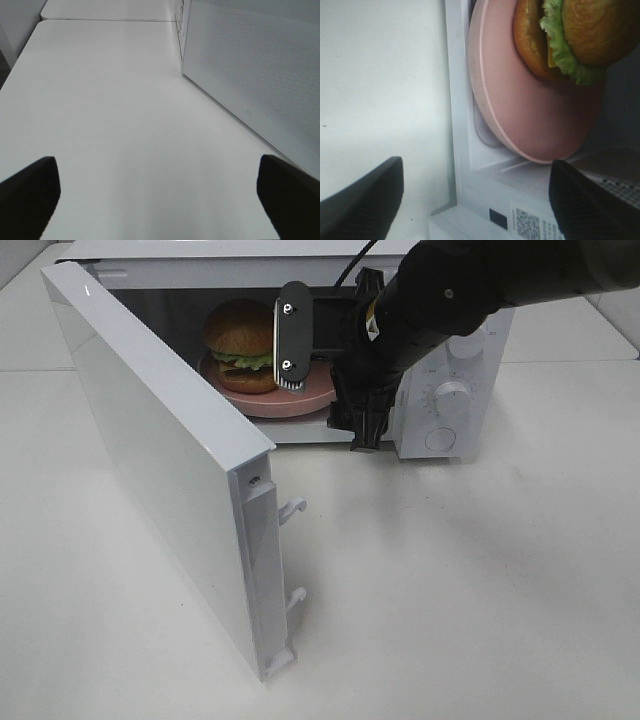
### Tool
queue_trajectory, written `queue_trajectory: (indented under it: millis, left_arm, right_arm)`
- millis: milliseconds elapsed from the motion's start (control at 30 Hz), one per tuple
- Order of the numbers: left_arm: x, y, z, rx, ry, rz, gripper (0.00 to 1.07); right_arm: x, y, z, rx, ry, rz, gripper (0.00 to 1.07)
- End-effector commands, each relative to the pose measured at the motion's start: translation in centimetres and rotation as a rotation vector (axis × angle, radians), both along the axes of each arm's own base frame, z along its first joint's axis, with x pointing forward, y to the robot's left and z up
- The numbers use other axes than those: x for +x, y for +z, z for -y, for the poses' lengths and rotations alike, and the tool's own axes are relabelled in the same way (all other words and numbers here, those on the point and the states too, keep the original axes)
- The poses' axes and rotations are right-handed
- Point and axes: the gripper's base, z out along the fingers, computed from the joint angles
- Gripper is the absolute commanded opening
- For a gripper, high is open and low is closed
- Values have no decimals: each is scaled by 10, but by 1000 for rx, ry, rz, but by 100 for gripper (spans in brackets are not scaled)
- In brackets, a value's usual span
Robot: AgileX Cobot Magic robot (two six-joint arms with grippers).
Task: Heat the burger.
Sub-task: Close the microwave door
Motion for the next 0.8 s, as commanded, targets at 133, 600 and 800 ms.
queue_trajectory:
  millis: [133,600,800]
  left_arm:
    - [-2,1,0,1,0,26,100]
    - [-2,1,0,1,0,26,100]
    - [-2,1,0,1,0,26,100]
  right_arm:
    - [-22,24,17,147,-135,-28,78]
    - [-68,40,56,281,-545,-244,77]
    - [-85,52,70,322,-690,-302,76]
